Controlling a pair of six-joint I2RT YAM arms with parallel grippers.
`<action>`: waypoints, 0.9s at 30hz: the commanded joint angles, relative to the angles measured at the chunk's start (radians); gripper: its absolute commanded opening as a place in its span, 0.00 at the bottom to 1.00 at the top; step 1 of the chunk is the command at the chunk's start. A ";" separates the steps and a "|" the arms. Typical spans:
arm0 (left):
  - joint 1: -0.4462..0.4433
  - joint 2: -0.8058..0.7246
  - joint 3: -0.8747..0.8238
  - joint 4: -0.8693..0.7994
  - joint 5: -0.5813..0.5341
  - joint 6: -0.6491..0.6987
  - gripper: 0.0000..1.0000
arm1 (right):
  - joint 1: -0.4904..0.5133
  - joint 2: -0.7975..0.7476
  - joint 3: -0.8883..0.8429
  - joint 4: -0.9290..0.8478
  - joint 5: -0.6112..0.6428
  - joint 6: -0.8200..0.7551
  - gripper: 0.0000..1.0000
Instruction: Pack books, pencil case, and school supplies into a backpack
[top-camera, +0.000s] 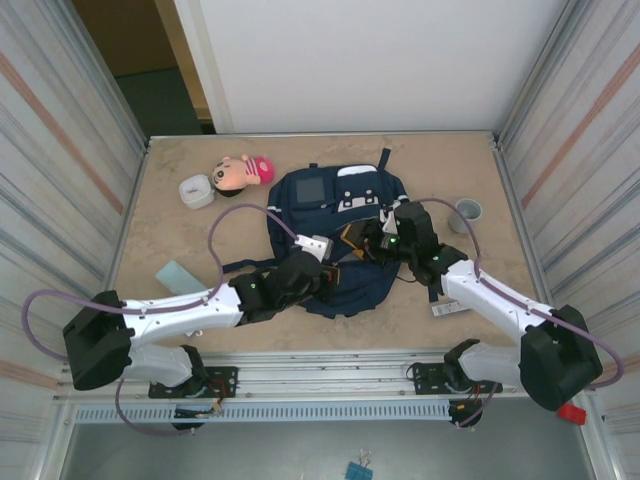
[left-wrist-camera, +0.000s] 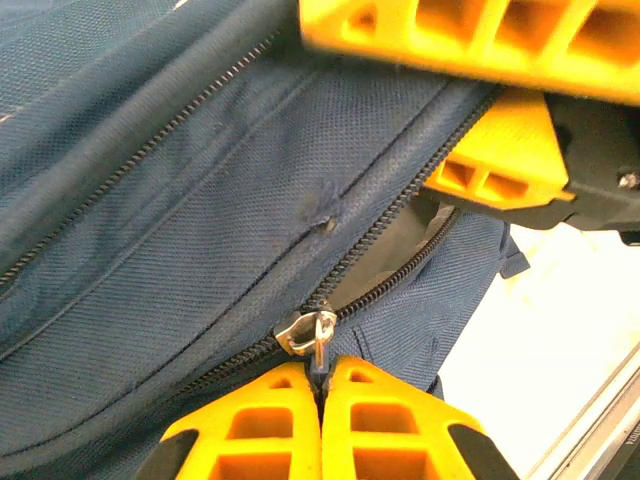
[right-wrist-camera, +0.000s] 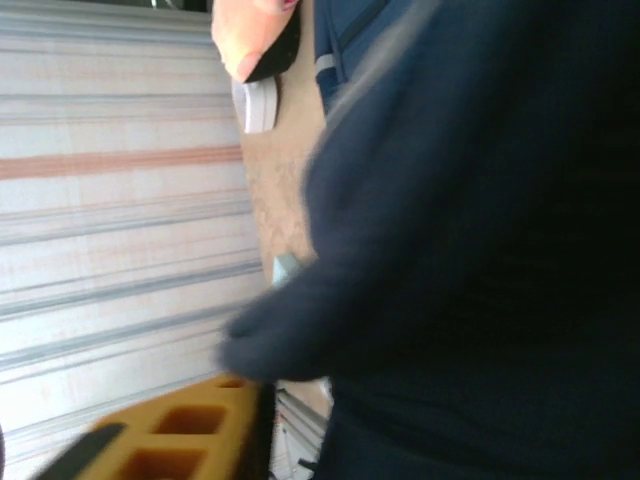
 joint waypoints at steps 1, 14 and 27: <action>0.017 -0.038 0.021 0.005 -0.038 0.008 0.00 | -0.034 -0.005 0.065 -0.032 -0.022 -0.084 0.10; 0.272 -0.190 -0.150 -0.010 0.009 0.153 0.00 | -0.368 0.075 0.478 -0.461 -0.679 -0.518 0.00; 0.468 0.023 -0.121 0.246 0.129 0.310 0.08 | -0.375 0.182 0.661 -0.530 -0.920 -0.606 0.00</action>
